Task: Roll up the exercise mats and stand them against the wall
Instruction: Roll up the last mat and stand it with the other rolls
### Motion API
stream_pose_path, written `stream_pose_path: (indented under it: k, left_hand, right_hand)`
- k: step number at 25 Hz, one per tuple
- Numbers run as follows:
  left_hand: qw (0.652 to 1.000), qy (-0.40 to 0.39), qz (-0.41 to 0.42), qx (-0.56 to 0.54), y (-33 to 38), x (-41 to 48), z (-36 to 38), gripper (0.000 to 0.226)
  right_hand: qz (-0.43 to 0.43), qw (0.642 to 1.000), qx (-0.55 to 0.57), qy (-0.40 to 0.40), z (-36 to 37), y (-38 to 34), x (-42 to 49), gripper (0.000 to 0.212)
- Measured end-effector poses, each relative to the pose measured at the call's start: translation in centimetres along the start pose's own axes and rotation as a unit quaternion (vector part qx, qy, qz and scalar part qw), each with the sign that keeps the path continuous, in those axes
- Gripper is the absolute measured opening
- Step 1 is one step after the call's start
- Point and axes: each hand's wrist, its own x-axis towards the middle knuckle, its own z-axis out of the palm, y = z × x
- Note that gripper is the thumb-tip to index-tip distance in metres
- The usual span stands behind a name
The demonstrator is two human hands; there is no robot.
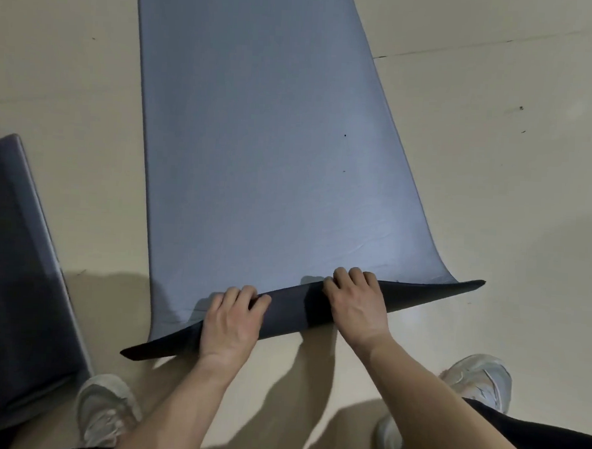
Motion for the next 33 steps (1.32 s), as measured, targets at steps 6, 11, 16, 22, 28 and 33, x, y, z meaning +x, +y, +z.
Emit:
stream_pose_path:
  k: [6, 11, 16, 22, 28, 33]
  left_hand:
    - [0.988, -0.155, -0.012, 0.005, 0.3, -2.7, 2.2, 0.087]
    - [0.988, -0.148, 0.01, -0.053, -1.4, -1.2, -0.1, 0.048]
    - [0.92, -0.346, -0.097, -0.157, -4.8, 6.4, -4.6, 0.04]
    - [0.996, -0.06, -0.05, -0.042, 0.3, 4.7, -0.9, 0.066]
    - [0.991, -0.097, 0.044, -0.082, -3.3, 8.1, 2.6, 0.096]
    - [0.998, -0.062, 0.019, -0.015, -4.6, 10.0, 0.7, 0.088]
  right_hand:
    - [-0.033, 0.993, -0.034, -0.104, 2.2, 2.5, -4.0, 0.081]
    - [-0.032, 0.977, 0.026, -0.21, 0.2, 3.2, -1.4, 0.055]
    - [0.004, 0.958, 0.066, -0.278, -4.2, 4.7, 4.7, 0.047]
    - [0.018, 0.975, 0.034, -0.219, -1.4, 5.3, 9.9, 0.05]
    - [-0.053, 0.999, 0.002, 0.006, 3.1, 3.6, 3.0, 0.065]
    - [-0.091, 0.991, 0.022, -0.099, 1.3, 6.6, 9.8, 0.089]
